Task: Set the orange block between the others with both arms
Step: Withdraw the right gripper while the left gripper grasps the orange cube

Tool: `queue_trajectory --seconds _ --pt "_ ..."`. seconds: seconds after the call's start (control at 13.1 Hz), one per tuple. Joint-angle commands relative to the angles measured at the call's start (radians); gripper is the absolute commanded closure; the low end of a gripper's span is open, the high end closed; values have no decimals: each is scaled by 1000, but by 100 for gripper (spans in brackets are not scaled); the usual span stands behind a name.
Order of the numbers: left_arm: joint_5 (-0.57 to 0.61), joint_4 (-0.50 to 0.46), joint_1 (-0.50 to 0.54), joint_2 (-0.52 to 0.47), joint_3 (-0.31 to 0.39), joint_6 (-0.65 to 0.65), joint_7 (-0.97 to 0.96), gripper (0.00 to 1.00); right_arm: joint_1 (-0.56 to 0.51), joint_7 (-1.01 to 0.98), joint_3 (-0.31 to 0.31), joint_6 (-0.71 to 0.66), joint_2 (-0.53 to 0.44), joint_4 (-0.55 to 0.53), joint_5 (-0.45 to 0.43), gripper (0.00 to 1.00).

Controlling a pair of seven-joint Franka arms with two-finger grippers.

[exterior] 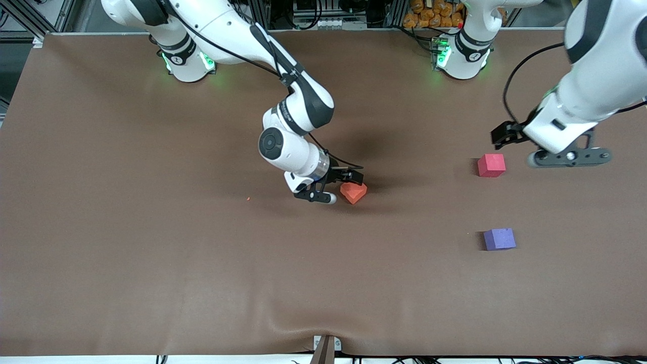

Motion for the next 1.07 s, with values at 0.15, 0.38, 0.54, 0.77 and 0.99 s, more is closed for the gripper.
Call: queue_trajectory --seconds 0.15,0.38,0.54,0.77,0.99 --pt "-13 21 -44 92 -61 70 -136 0 -188 -12 -17 -449 -228 -7 -230 0" --pt "-11 94 -153 213 -61 73 -325 0 -372 -17 -7 -770 -397 4 -339 0" --pt "-5 137 -214 300 -61 104 -469 0 -483 -64 -8 -902 -482 21 -386 0" --pt "-4 134 -280 390 -61 238 -635 0 -586 -362 -8 -990 -591 24 -567 0" --pt "32 130 -340 475 -58 372 -863 0 -667 -521 -16 -1019 -634 24 -642 0"
